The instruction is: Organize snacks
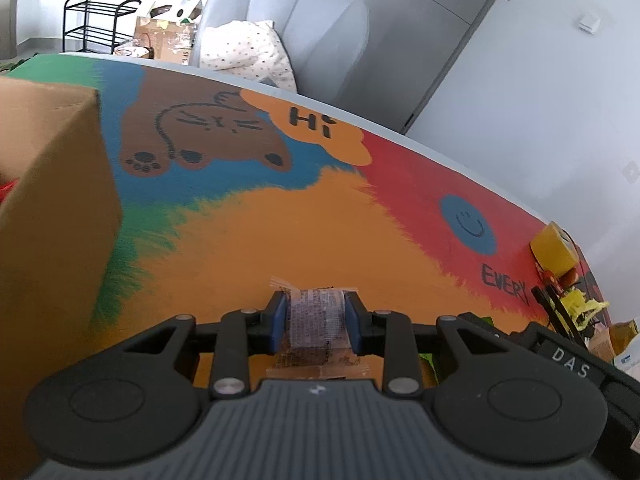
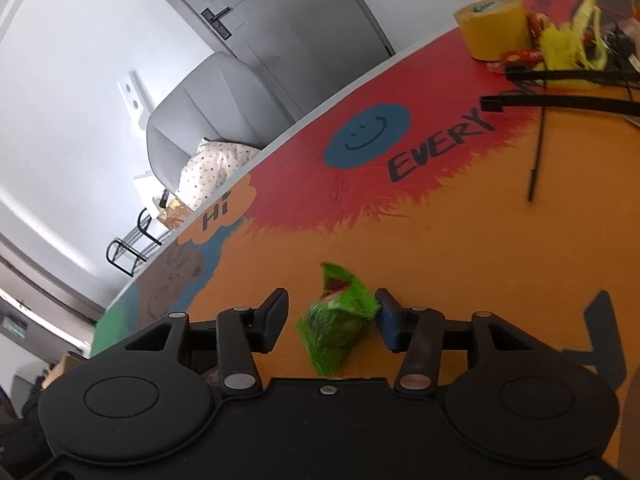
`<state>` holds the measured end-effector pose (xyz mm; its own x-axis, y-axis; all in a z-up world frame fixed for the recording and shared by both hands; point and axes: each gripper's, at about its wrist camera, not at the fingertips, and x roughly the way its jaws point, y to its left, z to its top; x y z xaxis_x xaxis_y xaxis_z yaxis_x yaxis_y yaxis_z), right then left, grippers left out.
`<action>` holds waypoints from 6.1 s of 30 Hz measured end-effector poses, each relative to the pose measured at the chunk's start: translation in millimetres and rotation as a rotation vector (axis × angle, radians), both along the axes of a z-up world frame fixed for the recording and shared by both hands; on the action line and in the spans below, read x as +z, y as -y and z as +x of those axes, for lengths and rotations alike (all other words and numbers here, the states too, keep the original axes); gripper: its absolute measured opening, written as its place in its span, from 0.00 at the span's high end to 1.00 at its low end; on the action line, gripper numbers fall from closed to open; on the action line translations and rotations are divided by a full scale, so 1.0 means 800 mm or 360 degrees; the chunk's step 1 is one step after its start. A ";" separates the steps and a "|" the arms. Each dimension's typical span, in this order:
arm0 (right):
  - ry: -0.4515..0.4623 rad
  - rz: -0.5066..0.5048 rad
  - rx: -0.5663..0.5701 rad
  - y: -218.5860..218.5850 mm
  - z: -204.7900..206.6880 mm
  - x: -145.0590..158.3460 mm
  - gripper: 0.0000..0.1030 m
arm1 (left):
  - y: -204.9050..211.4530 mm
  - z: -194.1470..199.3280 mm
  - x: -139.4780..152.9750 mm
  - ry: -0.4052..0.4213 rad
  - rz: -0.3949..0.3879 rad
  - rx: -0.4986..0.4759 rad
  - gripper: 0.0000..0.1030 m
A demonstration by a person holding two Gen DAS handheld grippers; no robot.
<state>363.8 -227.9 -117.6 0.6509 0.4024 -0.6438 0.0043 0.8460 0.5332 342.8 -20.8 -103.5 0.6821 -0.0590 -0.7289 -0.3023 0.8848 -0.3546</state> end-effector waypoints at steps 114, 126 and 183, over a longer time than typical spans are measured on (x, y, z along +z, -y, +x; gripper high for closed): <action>0.0272 0.0010 0.0654 -0.172 -0.196 0.156 0.56 | -0.180 -0.252 0.126 0.0207 0.0216 0.0225 0.21; 0.0328 -0.0041 0.0511 -0.108 -0.207 0.163 0.33 | -0.134 -0.249 0.139 0.0215 0.0188 0.0111 0.12; 0.0517 -0.0371 0.0324 0.002 -0.351 0.234 0.00 | -0.072 -0.408 0.208 0.0366 0.0545 -0.0166 0.00</action>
